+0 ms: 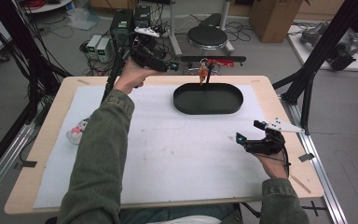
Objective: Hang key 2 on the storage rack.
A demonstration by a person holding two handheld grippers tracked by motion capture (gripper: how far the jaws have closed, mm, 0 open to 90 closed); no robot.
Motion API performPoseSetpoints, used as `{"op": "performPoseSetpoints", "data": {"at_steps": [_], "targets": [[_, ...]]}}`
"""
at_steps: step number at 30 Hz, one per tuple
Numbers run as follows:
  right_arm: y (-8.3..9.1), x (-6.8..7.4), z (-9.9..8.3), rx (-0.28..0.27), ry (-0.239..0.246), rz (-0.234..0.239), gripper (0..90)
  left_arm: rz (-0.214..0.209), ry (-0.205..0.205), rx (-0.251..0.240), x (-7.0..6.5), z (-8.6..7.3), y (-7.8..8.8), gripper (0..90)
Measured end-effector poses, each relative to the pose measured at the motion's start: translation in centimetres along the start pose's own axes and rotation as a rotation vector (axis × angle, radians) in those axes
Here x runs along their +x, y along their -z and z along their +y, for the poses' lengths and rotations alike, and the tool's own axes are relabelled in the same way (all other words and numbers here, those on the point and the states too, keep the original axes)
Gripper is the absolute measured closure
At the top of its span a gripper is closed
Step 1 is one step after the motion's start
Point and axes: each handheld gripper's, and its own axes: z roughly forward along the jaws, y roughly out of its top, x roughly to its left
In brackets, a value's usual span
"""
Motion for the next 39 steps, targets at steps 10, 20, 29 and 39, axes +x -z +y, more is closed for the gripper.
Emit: {"op": "performPoseSetpoints", "data": {"at_steps": [10,20,29,39], "targets": [[0.0,0.0,0.0,0.008,0.004,-0.002,0.5,0.052,0.030,0.027,1.2,-1.7,1.6,1.7],[-0.1,0.1,-0.1,0.024,0.007,-0.007,0.5,0.083,0.040,0.057,1.9,-3.7,3.0,1.7],[0.0,0.2,-0.1,0.024,0.008,-0.008,0.5,0.121,0.082,0.056,2.7,-6.2,4.6,1.7],[0.1,0.2,-0.2,0.023,0.008,-0.016,0.5,0.159,0.130,0.078,3.0,-9.4,6.3,1.7]]}}
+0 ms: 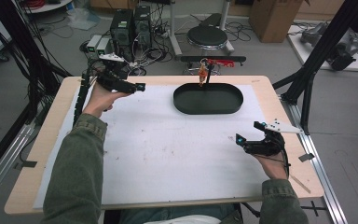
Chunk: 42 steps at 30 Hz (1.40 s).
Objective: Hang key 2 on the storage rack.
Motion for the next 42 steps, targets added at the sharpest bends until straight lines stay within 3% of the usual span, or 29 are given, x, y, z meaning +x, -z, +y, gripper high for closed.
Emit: {"op": "performPoseSetpoints", "data": {"at_steps": [15,18,21,27,30,35,42], "targets": [[0.0,0.0,0.0,-0.001,0.001,-0.002,0.5,0.101,0.056,0.007,2.1,-3.4,3.6,1.9],[0.0,0.1,0.0,-0.003,0.000,-0.002,0.5,0.109,0.071,0.002,2.6,-4.0,4.2,1.9],[0.0,0.0,0.0,-0.003,0.003,-0.003,0.5,0.085,0.099,-0.003,3.2,-4.7,4.6,1.9],[0.0,0.0,0.0,0.002,0.007,-0.001,0.5,0.132,0.116,0.026,4.5,-6.7,5.1,1.9],[0.0,0.0,0.0,0.001,0.008,-0.002,0.5,0.121,0.119,0.034,5.0,-7.5,5.7,1.9],[-0.1,0.0,0.0,0.004,0.013,0.003,0.5,0.146,0.136,0.023,5.8,-8.8,6.9,1.9],[-0.1,0.0,0.0,0.004,0.013,0.004,0.5,0.171,0.138,0.050,6.8,-10.6,8.0,1.9]]}}
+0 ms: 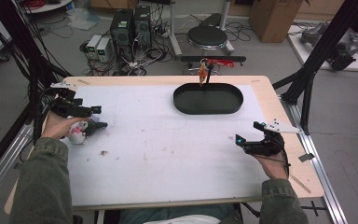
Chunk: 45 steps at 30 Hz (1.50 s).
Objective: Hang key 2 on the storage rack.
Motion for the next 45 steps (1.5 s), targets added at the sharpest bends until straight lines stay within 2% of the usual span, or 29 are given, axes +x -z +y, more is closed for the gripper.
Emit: {"op": "performPoseSetpoints", "data": {"at_steps": [15,23,30,40,43,45], "targets": [[0.0,0.0,0.0,0.010,0.001,0.004,0.5,0.013,0.045,0.037,2.2,-3.1,0.7,1.9],[-0.1,-0.1,0.0,0.006,0.003,0.005,0.5,0.046,0.086,0.107,3.6,-5.2,0.4,1.9],[-0.1,0.0,0.0,0.006,0.006,0.000,0.5,0.061,0.103,0.137,4.1,-6.4,0.2,1.9],[-0.1,0.0,0.0,0.015,0.004,-0.001,0.5,0.023,0.097,0.202,3.8,-7.1,-0.6,2.1],[-0.1,0.0,0.0,0.007,0.006,-0.003,0.5,-0.004,0.088,0.214,3.6,-7.2,-0.7,16.3],[-0.1,0.0,0.0,0.009,0.001,-0.004,0.5,0.014,0.079,0.242,3.5,-7.2,-0.8,25.2]]}}
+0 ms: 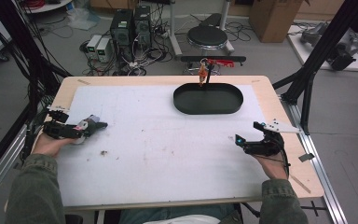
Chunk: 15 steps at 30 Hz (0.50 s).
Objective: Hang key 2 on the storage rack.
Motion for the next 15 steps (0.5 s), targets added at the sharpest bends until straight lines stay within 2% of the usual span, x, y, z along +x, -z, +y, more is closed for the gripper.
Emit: {"op": "performPoseSetpoints", "data": {"at_steps": [2,5,12,15], "targets": [[0.0,0.0,0.0,0.000,-0.001,0.001,0.5,-0.008,-0.012,0.014,-0.2,-0.1,0.0,37.3],[0.0,0.0,0.0,0.000,-0.002,0.003,0.5,0.015,-0.044,-0.002,-0.6,0.1,0.2,44.7],[-0.1,0.1,0.0,-0.002,0.002,0.007,0.5,-0.012,-0.098,-0.039,-1.9,0.9,1.1,47.0],[-0.2,0.1,0.1,-0.003,0.009,0.007,0.5,-0.004,-0.116,-0.040,-2.1,1.2,1.3,47.0]]}}
